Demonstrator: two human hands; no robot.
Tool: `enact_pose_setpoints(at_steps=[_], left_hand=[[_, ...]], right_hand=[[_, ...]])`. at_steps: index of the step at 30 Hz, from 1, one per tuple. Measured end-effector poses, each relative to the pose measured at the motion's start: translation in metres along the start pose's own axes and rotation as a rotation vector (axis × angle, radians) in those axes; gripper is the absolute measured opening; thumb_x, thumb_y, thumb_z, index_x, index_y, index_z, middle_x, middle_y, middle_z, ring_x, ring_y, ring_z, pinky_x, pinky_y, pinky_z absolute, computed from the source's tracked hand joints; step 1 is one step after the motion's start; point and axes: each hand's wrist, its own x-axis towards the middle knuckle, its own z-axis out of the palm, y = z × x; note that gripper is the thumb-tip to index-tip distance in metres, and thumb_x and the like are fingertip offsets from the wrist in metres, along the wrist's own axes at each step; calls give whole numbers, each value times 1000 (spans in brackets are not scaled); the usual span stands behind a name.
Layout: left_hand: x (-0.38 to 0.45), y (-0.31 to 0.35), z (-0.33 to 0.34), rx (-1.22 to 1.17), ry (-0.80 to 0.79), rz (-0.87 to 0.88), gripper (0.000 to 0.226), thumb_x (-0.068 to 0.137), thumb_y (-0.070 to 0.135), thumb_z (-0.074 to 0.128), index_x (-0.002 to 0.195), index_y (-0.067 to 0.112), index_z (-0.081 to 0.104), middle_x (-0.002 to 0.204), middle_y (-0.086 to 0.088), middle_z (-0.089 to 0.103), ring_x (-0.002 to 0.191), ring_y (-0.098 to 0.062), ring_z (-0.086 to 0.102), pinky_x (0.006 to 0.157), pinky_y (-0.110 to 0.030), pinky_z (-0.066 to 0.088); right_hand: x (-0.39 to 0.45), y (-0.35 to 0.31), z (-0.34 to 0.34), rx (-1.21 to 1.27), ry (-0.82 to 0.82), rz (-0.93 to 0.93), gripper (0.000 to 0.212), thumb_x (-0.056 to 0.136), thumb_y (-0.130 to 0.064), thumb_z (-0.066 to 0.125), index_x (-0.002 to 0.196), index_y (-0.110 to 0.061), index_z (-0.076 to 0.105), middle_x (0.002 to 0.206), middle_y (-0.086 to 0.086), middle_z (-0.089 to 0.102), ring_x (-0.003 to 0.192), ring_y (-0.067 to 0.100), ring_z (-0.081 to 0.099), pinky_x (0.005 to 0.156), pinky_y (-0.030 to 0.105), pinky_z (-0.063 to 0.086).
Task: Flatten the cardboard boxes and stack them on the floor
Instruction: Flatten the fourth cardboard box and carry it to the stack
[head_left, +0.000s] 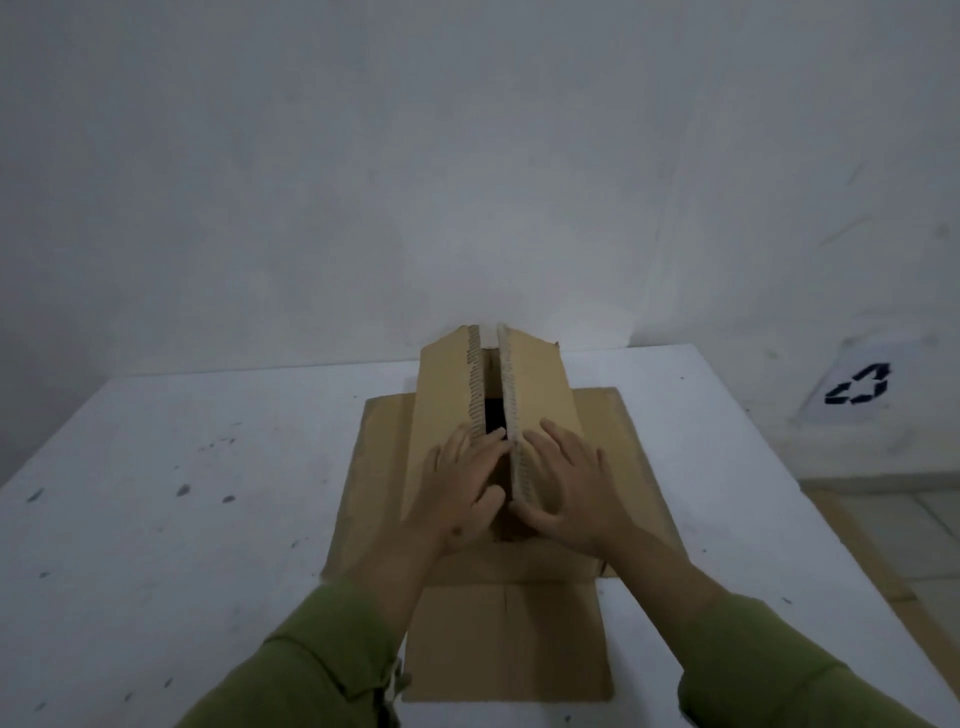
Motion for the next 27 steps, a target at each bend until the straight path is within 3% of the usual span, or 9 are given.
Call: enact_pose_setpoints(at_steps=[3,6,10,13,15,17,21,24,27], left_hand=[[0,-3,-13,139,21,131,54,80,38,26,126,26,51,144,9,43,144,-11,6,116,-52,0],[-9,-22,-40,199,247,201,50,83,43,28,104,20,67,119,-3,66,135,-19,36,111,-52,7],[-34,-66,-75,414,408,-24,43,84,45,33,92,22,69,106,-4,71,125,-22,52,108,-64,4],[-50,-91,-72,404,220,-389,35,92,41,41,111,20,62,122,-5,63,128,-21,46,112,-56,12],[-57,-98,-50,135,53,-540,43,93,41,45,127,15,49,135,-9,51,125,-25,46,109,-44,31],[-65,-93,-21,-188,4,-572,56,93,41,45,140,11,35,147,-12,37,131,-26,39,109,-38,32],[-66,-76,15,-346,85,-603,63,97,39,37,148,11,16,156,-9,19,142,-23,23,115,-35,19],[-58,-81,12,-338,45,-639,63,96,41,39,147,9,20,154,-10,23,140,-25,27,113,-36,23],[-50,-94,4,-361,24,-661,64,91,54,39,137,9,40,142,-14,42,126,-28,45,108,-41,36]], right_hand=[[-7,4,-15,-26,103,-37,79,71,-62,41,138,-21,38,150,4,34,137,26,32,109,60,25],[-15,17,-37,-27,420,-65,63,71,-42,55,126,-12,50,131,14,55,119,26,49,97,43,40],[-33,55,-57,-3,639,203,48,70,-5,65,118,-4,61,127,21,56,115,37,52,97,46,41],[-47,76,-49,-193,449,491,50,76,-2,66,124,-11,58,140,17,46,123,43,44,99,59,38],[-47,79,-40,-287,136,564,46,88,-12,55,133,-24,48,151,4,33,135,33,31,109,61,22],[-36,72,-36,-344,-125,559,46,92,-10,44,134,-30,42,151,-3,31,137,26,29,113,60,11],[-6,49,-30,-469,-134,455,44,93,-24,21,132,-18,41,141,7,42,127,31,41,108,56,28],[17,33,-24,-393,-247,307,49,99,-42,20,145,-25,26,153,0,29,141,27,24,110,65,7],[30,14,-32,-314,-252,317,53,97,-54,18,123,-26,55,131,1,56,128,21,44,108,69,-5]])
